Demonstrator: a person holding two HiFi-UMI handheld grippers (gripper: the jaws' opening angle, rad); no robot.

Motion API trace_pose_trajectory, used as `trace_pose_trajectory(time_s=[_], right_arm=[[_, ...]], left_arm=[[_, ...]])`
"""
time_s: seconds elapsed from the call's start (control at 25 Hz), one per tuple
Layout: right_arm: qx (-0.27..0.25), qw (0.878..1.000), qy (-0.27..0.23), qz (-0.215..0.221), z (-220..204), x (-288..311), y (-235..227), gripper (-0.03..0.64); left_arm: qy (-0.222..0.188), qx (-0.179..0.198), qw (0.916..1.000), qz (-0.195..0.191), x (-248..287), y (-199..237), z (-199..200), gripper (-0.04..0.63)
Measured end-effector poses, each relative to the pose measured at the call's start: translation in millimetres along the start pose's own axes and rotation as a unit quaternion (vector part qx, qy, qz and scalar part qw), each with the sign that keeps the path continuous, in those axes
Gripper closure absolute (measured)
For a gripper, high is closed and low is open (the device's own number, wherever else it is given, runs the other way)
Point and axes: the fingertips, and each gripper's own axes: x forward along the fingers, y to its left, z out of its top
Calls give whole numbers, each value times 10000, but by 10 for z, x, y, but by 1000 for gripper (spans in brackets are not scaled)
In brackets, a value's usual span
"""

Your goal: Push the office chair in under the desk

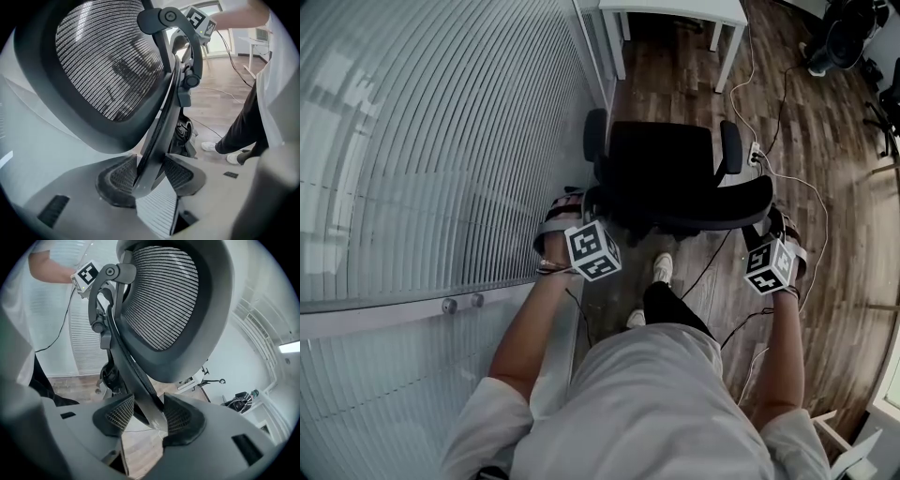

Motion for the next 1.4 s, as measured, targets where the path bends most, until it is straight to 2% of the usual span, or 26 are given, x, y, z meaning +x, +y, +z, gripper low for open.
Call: trace_pose_trajectory(time_s=[0.4,0.88,1.12,1.4], right_arm=[[22,10000,-44,-22,59,154,-165,408],[-6,9999,-154,0,150,652,-598,408],[17,9997,-257,51,222,779,-897,408],[-51,9991,-417,104,226,1011,-1072,410]], left_arm=[[122,-34,9999,-26,135,231,26,393],[227,-116,9997,0,612,639,137,393],[368,-161,9992,9,738,938,270,392],[524,-302,9981,67,983,1087,314,391]])
